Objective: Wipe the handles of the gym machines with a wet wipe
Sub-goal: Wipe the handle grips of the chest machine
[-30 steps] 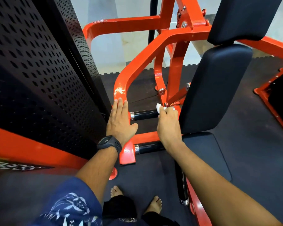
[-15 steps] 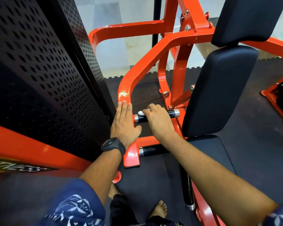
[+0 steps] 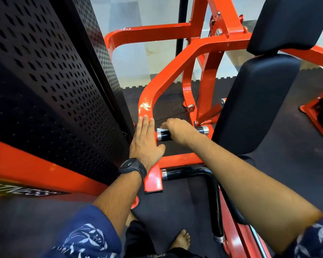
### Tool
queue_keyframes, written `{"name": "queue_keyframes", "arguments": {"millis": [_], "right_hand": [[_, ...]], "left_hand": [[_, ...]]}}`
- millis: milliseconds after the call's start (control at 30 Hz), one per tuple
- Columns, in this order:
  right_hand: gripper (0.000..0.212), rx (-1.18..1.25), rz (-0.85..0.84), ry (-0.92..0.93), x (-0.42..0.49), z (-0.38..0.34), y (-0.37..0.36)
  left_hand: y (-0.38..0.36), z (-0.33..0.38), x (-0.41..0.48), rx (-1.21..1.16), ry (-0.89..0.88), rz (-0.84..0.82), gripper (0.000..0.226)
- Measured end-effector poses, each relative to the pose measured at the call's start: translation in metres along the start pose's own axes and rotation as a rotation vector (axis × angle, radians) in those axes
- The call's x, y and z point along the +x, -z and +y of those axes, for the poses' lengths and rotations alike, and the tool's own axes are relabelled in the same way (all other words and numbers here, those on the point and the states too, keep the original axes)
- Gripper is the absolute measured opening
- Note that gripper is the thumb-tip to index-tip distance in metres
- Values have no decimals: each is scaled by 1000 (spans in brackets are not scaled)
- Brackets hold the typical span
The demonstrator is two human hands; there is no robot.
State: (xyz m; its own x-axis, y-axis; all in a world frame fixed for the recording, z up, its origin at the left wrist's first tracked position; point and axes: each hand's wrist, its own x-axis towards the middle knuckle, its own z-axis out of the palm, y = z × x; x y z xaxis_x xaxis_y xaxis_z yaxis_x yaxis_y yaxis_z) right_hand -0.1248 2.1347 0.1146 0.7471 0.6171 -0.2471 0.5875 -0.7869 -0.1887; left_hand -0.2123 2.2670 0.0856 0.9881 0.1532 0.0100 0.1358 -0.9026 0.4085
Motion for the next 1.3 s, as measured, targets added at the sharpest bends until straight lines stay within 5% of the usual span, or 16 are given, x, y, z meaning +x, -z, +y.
{"name": "queue_keyframes", "arguments": {"millis": [133,300,467,600,833,1067,1167,1300], "right_hand": [[44,-102,-68,-160,0,18,8],[38,-171,-14,-58,-5,-2,0],[36,-274,-53,-308,-32,32,24],[35,-238,185,-186,-53,10,-7],[33,-168,486,-309,-62,13,-39],[47,62,550,-446,-68,-3,-49],[38,491,622,-585,-70,-25,-54],[36,959,863,-1008,-46,-55,-43]], "left_hand": [[1,2,-1,0,12,-2,95],[2,2,-1,6,15,-8,94],[4,3,-1,11,26,-13,93],[4,4,-1,22,27,-14,93],[6,6,-2,42,31,-26,93],[7,6,-3,35,35,-30,94],[5,5,-2,-9,24,-31,95],[5,2,-2,-117,6,-32,93]]}}
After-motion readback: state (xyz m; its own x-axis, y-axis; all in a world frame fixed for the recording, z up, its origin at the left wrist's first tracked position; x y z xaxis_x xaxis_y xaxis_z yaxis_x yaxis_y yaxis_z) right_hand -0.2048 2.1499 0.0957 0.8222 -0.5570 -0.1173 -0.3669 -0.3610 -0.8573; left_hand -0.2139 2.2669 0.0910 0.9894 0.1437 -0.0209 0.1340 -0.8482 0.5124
